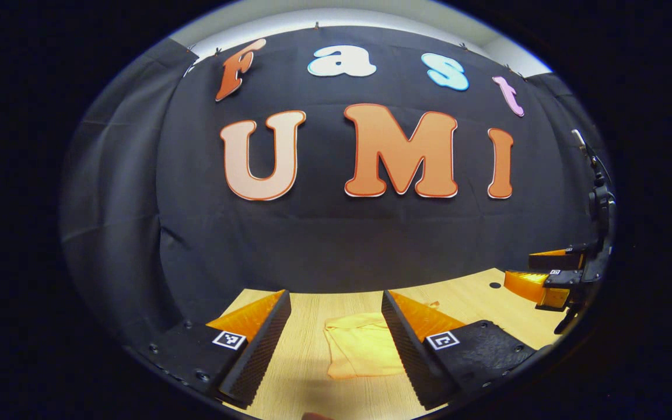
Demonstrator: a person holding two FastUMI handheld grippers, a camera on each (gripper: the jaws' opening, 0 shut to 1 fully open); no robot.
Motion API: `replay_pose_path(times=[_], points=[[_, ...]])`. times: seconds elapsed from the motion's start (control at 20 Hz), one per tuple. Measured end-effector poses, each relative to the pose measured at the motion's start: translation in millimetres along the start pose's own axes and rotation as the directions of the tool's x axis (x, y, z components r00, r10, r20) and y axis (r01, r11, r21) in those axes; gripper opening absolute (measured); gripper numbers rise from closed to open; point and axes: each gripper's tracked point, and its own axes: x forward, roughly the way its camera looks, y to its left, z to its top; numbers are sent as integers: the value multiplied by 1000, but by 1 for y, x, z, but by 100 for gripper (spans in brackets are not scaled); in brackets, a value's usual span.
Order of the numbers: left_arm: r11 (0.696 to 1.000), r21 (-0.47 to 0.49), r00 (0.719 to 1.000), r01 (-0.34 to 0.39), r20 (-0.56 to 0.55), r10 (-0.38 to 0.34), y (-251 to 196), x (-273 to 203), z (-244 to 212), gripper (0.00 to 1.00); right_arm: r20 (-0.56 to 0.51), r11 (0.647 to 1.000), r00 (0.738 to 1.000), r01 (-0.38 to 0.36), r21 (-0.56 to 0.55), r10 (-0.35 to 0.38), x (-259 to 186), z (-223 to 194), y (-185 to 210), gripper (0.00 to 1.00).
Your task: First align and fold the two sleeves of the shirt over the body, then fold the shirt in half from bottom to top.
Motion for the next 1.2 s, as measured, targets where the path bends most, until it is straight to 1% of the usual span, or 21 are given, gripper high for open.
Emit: replay_pose_path(times=[0.1, 0.2, 0.35, 0.45, 0.65, 0.8, 0.9, 1.1, 1.2], points=[[1000, -6, 1000, -7, 26, 8, -4, -25, 2, 96, 25, 1000, 1000, -11, -24, 11, -16, 0, 3, 96], [1000, -15, 999, 2, 50, -2, -8, -44, 1, 96, 46, 999, 999, -13, -43, 15, -27, 1, 4, 96], [1000, -31, 999, 8, 36, -7, -15, -58, -1, 96, 68, 999, 997, -23, -29, 25, -42, 0, 6, 96], [999, -38, 999, 15, 52, -13, -20, -67, 4, 96, 79, 999, 996, -25, -25, 27, -48, -2, 8, 97], [1000, 1, 994, -9, 110, 9, -17, -84, 23, 96, 107, 999, 994, -32, -25, 35, -58, -5, 12, 96], [1000, 7, 993, 7, 114, -8, -22, -94, 22, 96, 107, 999, 993, -37, -24, 40, -62, -8, 13, 96], [1000, 31, 995, 5, 104, -8, -24, -98, 16, 96, 109, 999, 993, -41, -20, 43, -64, -9, 15, 96], [998, 53, 995, 17, 100, -23, -33, -109, 11, 96, 98, 997, 993, -68, -21, 70, -66, -13, 24, 96], [998, 64, 994, 6, 106, -13, -33, -111, 14, 96, 92, 997, 993, -76, -31, 78, -66, -16, 26, 96]])
